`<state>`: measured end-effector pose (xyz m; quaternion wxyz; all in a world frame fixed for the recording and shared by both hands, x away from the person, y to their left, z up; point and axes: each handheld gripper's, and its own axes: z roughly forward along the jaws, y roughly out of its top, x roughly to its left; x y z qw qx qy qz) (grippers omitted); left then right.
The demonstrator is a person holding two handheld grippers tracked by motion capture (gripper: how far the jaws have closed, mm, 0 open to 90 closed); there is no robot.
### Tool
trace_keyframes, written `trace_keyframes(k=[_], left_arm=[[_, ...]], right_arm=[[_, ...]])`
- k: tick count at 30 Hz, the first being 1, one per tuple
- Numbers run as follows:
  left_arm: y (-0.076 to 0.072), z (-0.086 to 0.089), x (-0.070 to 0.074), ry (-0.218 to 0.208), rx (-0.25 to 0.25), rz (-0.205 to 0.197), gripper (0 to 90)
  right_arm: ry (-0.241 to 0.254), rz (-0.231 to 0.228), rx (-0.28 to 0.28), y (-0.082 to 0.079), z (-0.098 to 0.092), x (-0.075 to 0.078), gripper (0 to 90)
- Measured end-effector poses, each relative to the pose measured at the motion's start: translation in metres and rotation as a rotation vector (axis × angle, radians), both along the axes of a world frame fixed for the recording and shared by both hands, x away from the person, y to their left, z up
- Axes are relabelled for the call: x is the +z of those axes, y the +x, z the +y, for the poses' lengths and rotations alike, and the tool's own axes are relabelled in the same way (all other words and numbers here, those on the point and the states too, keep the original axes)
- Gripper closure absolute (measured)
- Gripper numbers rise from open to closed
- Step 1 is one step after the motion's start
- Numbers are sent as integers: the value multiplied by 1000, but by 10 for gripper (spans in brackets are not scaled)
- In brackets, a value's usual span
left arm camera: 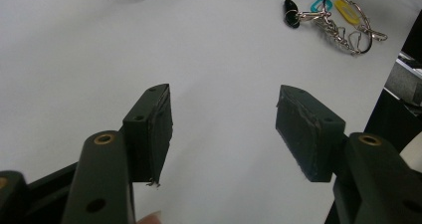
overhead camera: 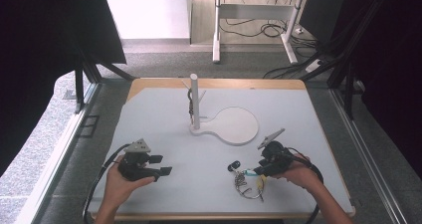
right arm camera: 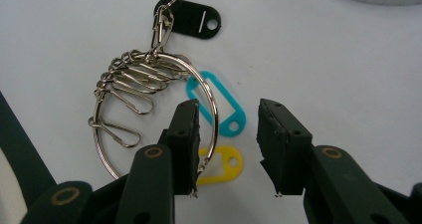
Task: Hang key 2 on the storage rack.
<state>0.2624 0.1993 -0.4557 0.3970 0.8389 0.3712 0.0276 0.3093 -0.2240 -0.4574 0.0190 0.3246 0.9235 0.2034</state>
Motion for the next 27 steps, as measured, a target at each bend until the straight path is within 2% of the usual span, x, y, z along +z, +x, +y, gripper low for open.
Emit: trace_keyframes(k=[5, 12, 15, 17, 23, 27], left_arm=[[-1, 0, -2, 6, 0, 7, 399], [-1, 1, -3, -3, 15, 1, 401], [-2, 4, -3, -18, 25, 1, 402], [-2, 5, -2, -14, 24, -1, 402], [-3, 6, -1, -21, 41, -8, 403], [-3, 7, -1, -22, 44, -11, 403]], right_arm=[[-35, 35, 20, 3, 8, -6, 633], [-95, 108, 40, 10, 19, -17, 689], [-100, 146, 41, 14, 21, -19, 764], [-125, 162, 51, 15, 23, -18, 832], [-177, 165, 82, 14, 26, -13, 858], [-187, 166, 92, 11, 27, -5, 859]])
